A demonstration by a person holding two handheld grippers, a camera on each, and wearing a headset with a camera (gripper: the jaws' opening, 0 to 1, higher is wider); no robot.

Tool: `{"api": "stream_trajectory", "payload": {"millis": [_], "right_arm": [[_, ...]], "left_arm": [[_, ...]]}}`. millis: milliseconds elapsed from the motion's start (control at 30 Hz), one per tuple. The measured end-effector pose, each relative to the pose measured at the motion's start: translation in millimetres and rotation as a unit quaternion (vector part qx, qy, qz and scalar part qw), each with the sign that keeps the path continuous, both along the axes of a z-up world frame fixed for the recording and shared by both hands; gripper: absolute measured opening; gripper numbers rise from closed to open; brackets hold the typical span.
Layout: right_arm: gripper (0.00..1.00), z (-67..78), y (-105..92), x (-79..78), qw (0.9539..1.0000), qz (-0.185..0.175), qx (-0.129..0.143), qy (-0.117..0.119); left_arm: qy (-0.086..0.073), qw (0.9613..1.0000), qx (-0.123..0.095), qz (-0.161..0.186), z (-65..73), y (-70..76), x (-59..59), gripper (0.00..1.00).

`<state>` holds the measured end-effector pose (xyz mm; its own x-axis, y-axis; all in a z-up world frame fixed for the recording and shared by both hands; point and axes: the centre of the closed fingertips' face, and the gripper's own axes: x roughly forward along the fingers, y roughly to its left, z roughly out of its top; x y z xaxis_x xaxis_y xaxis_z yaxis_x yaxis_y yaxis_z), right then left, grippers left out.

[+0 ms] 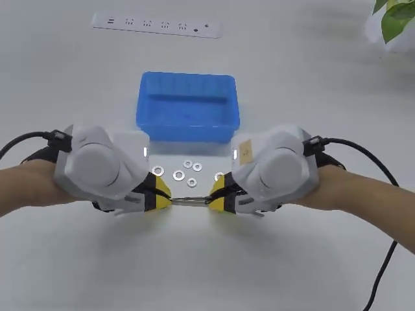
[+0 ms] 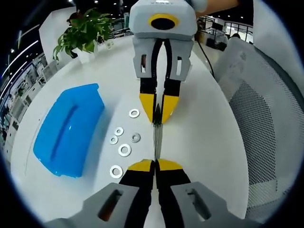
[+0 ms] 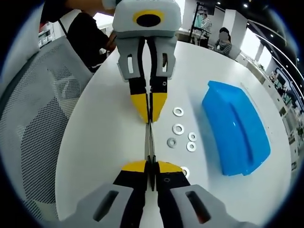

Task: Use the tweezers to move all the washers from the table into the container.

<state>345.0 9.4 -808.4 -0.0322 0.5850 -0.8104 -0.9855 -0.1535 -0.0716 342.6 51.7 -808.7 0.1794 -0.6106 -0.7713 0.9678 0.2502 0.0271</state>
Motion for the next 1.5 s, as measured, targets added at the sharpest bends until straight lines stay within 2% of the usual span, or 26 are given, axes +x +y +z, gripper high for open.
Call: {"api": "stream_trajectory", "payload": {"millis": [67, 233, 433, 567, 700, 833, 1000, 1067, 1167, 1233, 1367, 1500], "right_arm": [[0.07, -0.4, 0.8, -3.4, 0.9999, 0.007, 0.003, -0.008], [0.06, 1.4, 5.8, -11.7, 0.9994, 0.026, 0.014, -0.018], [0.06, 6.5, 9.7, -13.6, 0.9987, 0.012, 0.046, -0.018], [0.06, 12.7, 9.7, -12.1, 0.9969, 0.007, 0.073, -0.030], [0.06, 17.5, 8.0, -10.3, 0.9945, -0.005, 0.101, -0.028], [0.06, 20.7, 3.4, -9.3, 0.9919, -0.023, 0.124, -0.016], [0.07, 22.9, -7.5, -8.0, 0.9898, -0.032, 0.138, -0.017], [0.07, 24.7, -12.3, -6.7, 0.9882, -0.039, 0.148, -0.012], [0.07, 27.0, -19.0, -4.5, 0.9851, -0.053, 0.163, -0.003], [0.07, 29.8, -21.8, -2.7, 0.9805, -0.072, 0.183, 0.012], [0.07, 31.9, -26.3, -0.2, 0.9753, -0.091, 0.199, 0.027], [0.07, 32.6, -27.3, -0.4, 0.9731, -0.098, 0.206, 0.030]], "left_arm": [[0.015, 0.9999, 0.001, 0.001, -0.2, 1.7, -3.2, 0.05], [0.011, 0.9998, 0.011, -0.012, 7.0, 4.2, -15.3, 0.04], [0.003, 1.0000, 0.003, -0.003, 24.1, 6.2, -19.2, 0.04], [0.001, 0.9996, -0.025, 0.010, 43.1, 2.8, -18.3, 0.04], [-0.007, 0.9991, -0.041, 0.012, 58.2, -4.0, -19.0, 0.04], [-0.019, 0.9978, -0.062, 0.012, 70.1, -15.4, -19.3, 0.04], [-0.032, 0.9960, -0.084, 0.006, 77.7, -30.8, -18.9, 0.04], [-0.045, 0.9940, -0.100, 0.001, 83.3, -40.2, -16.8, 0.04], [-0.055, 0.9915, -0.118, -0.002, 89.1, -50.2, -14.3, 0.04], [-0.065, 0.9873, -0.145, 0.000, 97.3, -60.1, -10.3, 0.05], [-0.064, 0.9826, -0.174, 0.008, 103.9, -72.3, -4.2, 0.05], [-0.061, 0.9800, -0.189, 0.003, 106.1, -79.4, -3.0, 0.05]]}}
